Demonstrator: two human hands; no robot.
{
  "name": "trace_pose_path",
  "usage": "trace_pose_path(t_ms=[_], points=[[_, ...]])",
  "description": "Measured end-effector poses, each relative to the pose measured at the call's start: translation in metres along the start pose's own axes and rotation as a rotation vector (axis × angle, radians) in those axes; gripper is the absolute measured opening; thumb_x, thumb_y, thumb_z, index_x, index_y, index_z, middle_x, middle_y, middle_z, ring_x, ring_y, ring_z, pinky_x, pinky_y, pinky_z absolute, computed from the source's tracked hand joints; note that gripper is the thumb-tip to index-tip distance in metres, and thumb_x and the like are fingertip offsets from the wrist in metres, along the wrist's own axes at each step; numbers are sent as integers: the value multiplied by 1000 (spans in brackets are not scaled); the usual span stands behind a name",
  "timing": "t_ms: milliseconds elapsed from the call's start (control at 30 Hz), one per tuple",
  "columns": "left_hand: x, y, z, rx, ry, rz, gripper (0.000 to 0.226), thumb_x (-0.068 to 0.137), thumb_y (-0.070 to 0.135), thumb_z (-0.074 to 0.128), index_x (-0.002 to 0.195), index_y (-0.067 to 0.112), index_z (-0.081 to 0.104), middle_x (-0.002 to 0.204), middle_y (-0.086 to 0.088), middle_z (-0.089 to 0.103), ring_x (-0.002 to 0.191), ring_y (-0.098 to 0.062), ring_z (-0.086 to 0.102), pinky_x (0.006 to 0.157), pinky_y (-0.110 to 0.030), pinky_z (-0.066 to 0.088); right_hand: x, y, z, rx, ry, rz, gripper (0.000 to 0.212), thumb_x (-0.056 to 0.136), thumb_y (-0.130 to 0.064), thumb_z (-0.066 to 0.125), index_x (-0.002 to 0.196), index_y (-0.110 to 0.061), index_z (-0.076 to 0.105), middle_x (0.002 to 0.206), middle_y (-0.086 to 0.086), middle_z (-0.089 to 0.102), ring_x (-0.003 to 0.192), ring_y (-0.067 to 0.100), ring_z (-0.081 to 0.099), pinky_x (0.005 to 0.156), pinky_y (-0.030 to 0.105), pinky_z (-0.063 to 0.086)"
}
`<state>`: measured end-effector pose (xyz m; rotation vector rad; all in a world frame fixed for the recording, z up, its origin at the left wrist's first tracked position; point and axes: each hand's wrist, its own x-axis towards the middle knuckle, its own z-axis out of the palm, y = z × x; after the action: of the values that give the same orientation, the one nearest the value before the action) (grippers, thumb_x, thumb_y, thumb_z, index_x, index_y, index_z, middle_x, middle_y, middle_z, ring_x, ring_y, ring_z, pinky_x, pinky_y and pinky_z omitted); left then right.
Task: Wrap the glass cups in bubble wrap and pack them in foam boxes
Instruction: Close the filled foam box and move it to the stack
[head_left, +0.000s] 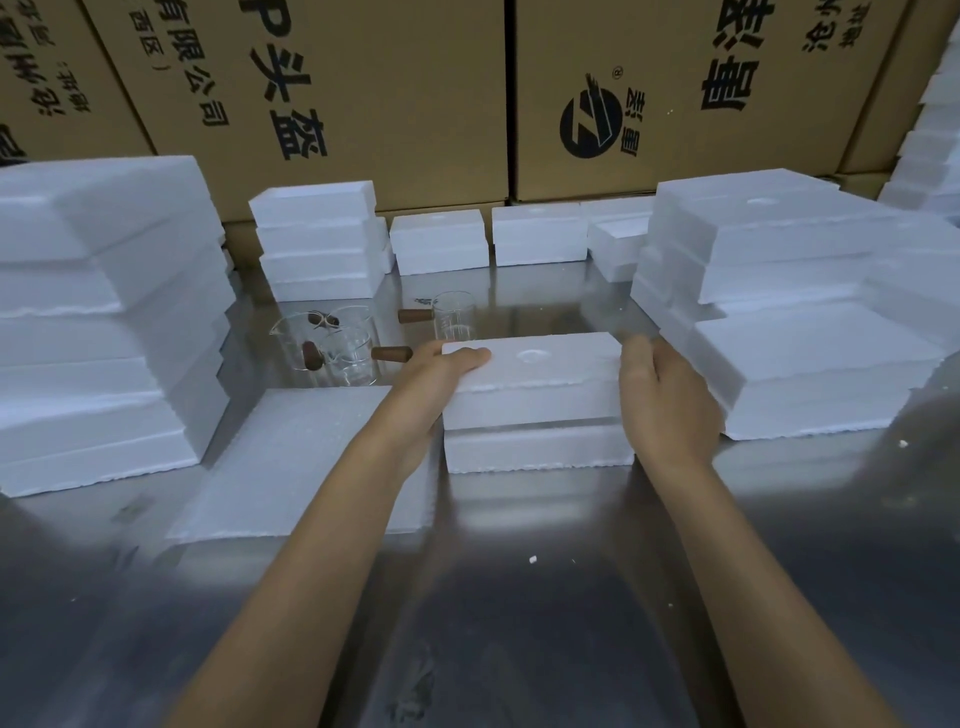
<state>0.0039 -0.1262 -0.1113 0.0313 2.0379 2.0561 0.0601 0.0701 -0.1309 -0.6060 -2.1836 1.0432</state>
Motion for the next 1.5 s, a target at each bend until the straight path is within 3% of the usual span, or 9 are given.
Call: trace_pose_path(t_ms=[67,233,500,867,1067,1167,1267,1400,1500], points=[[0,-1,-2,22,0,12,31,88,31,71,116,23,60,114,0,72,102,-18,70,91,-34,54,-1,0,1,69,-30,9,42,86,-43,22,76,-15,52,74,-4,56,76,23,50,69,35,32],[0,-6,-6,109,-17,30,34,87,41,72,115,30,57,117,7,68,107,-13,66,103,-37,48,-5,5,5,217,-66,6,26,86,-40,25,66,-25,33,64,-5,44,65,10,43,60,31,34],[1,-10,-6,138,-34,66,36,89,41,70,120,33,54,121,7,63,112,-12,62,107,-38,45,-7,17,11,284,-112,11,21,81,-48,24,78,-34,40,79,-13,53,79,0,50,66,31,39],[-2,-12,-2,69,13,94,40,88,37,73,124,30,57,115,12,67,104,-7,66,87,-26,50,-14,14,13,338,-43,19,17,86,-38,28,72,-32,37,68,-19,46,67,2,43,69,29,39],[-9,-5,-4,136,-33,75,41,90,37,71,125,27,54,121,7,64,109,-10,63,96,-30,49,-20,10,6,359,-46,41,21,85,-39,30,74,-25,42,73,-7,50,68,5,46,67,26,39],[-16,-3,-7,132,-49,57,40,88,36,73,122,25,55,121,6,65,107,-9,65,87,-25,49,-29,9,-1,398,-60,75,24,89,-35,38,72,-21,45,71,-5,50,68,12,45,65,31,39],[-28,-6,-3,89,-13,57,37,88,34,74,120,25,56,119,6,66,104,-10,66,90,-27,52,-40,11,-10,465,-72,179,28,91,-35,47,72,-14,47,66,-9,45,63,8,42,61,30,37],[-46,-6,12,-55,69,96,38,89,24,72,123,25,56,113,5,69,88,-8,71,65,-21,55,-51,6,-27,484,-31,223,31,90,-40,55,65,-22,52,55,-18,49,52,-3,46,57,27,37],[-56,14,31,-164,112,159,45,91,21,70,130,30,51,115,8,65,94,-12,68,63,-25,56,-42,-10,-52,498,51,108,30,90,-43,59,68,-24,61,60,-20,58,58,-5,53,55,16,41]])
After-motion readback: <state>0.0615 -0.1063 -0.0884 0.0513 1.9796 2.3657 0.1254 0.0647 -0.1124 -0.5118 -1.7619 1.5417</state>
